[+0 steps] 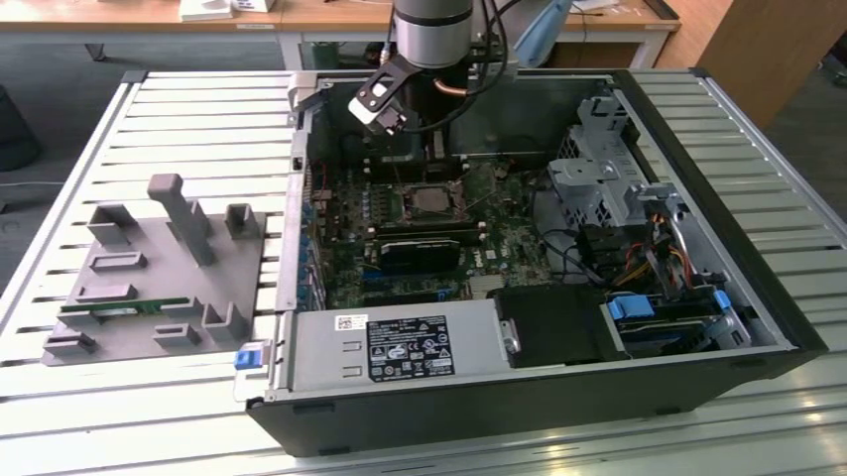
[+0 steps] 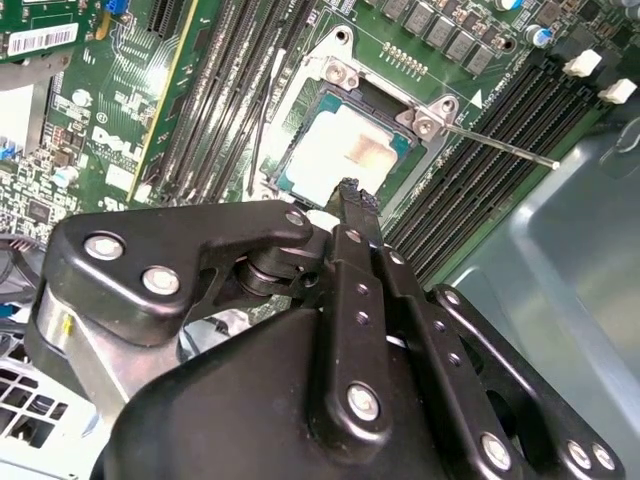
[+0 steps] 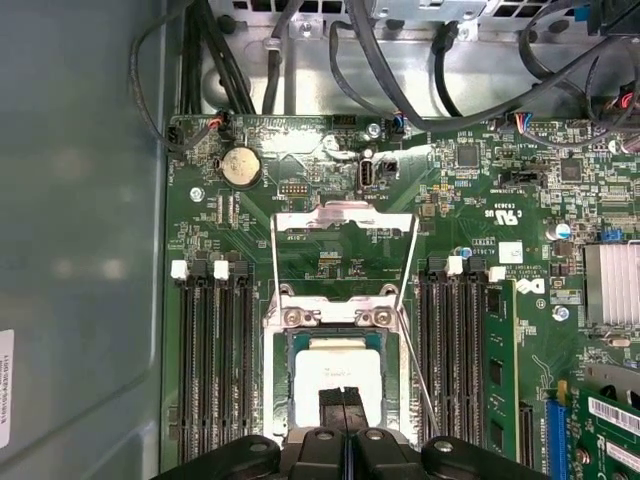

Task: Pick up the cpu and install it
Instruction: 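Close the cpu cover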

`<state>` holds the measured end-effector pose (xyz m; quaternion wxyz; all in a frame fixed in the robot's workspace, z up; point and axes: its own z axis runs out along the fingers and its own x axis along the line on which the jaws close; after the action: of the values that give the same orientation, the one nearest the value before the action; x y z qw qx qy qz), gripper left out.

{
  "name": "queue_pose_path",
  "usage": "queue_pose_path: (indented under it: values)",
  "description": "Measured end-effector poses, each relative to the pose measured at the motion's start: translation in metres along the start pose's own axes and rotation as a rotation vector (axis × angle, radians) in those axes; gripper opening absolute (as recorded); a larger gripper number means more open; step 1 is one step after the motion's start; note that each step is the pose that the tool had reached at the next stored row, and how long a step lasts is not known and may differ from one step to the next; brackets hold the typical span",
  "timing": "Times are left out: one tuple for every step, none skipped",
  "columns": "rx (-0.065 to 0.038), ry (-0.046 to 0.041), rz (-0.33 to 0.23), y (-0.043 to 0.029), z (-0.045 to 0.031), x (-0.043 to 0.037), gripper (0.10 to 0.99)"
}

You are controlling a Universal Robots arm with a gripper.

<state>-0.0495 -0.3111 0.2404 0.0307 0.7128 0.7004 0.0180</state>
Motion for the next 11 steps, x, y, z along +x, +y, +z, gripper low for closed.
queue_pose_path:
  values:
    - [0.0,0.0,0.0,0.0,-0.0004,0.0,0.106]
    - [0.0,-0.0001,0.0,0.0001,-0.0009,0.0,0.106]
    - [0.0,-0.0001,0.0,0.0001,-0.0013,0.0,0.106]
    - [0.0,0.0,0.0,0.0001,-0.0016,0.0,0.106]
    - [0.0,0.0,0.0,0.0001,-0.002,0.0,0.106]
    - [0.0,-0.0001,0.0,0.0001,-0.0023,-0.0001,0.106]
    - [0.0,-0.0001,0.0,0.0002,-0.0026,0.0,0.106]
    - [0.0,0.0,0.0,0.0002,-0.003,-0.0001,0.106]
    - [0.0,0.0,0.0,0.0002,-0.0033,-0.0001,0.106]
    - [0.0,0.0,0.0,0.0003,-0.0037,-0.0001,0.106]
    - [0.0,0.0,0.0,0.0003,-0.004,-0.0001,0.106]
